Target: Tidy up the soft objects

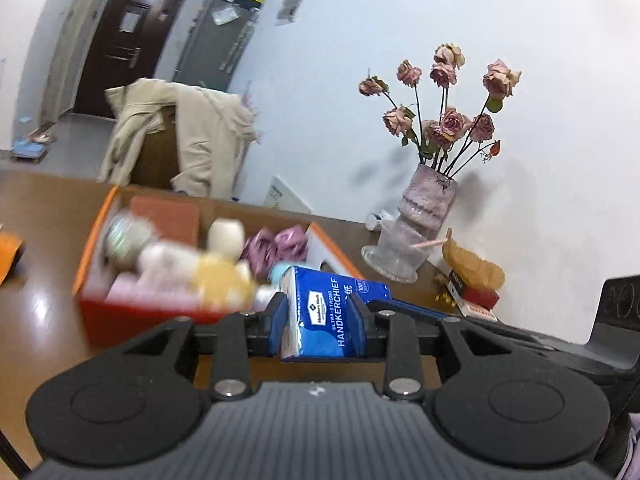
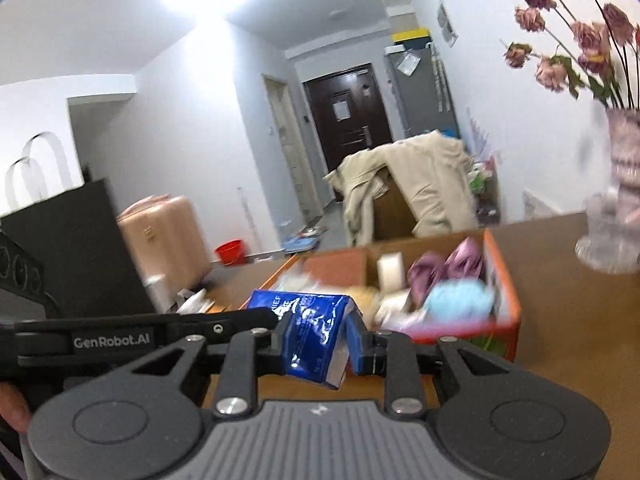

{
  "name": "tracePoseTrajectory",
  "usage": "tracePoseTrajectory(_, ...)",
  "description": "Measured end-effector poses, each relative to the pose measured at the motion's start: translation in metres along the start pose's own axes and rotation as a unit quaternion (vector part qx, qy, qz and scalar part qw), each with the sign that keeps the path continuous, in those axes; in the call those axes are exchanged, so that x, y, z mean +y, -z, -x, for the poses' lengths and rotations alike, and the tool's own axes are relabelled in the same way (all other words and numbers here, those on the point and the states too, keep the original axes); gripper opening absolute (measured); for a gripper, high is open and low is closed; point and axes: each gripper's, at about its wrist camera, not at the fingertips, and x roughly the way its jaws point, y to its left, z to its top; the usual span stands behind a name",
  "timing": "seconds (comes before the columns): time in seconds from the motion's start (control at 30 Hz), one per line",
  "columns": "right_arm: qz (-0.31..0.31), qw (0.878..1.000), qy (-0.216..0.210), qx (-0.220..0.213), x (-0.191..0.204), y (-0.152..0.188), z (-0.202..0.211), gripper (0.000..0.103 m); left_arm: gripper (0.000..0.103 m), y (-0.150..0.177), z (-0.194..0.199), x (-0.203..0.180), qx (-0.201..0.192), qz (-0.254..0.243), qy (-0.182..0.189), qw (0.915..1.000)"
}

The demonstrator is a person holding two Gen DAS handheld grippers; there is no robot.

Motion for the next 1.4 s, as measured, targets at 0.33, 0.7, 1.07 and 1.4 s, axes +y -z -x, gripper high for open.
tracePoseTrajectory(0.33, -0.072, 0.993, 0.045, 0.086, -0.080, -0.050, -0.153, 0.023, 0.034, -0.064, -0.162, 0.068, 0.079, 0.054, -0.029, 0.9950)
tracePoseTrajectory(0.7, -0.044, 0.991, 0.081, 0.094, -0.072, -0.034, -0.165, 0.024, 0.042, -0.054, -0.159, 0.087, 0.080, 0.044, -0.047, 0.9947)
tracePoseTrajectory(1.07, 0.013, 0.993, 0.111, 0.042, -0.039, -0.061, -0.071, 0.037, 0.062, -0.047, -0.044, 0.059, 0.015, -0.035, -0.128, 0.9911)
tracePoseTrajectory(1.4, 0.079, 0.984, 0.161, -0.025, -0.005, -0.036, -0.010, 0.086, 0.103, -0.006, 0.025, 0.024, -0.086, -0.115, -0.201, 0.9691)
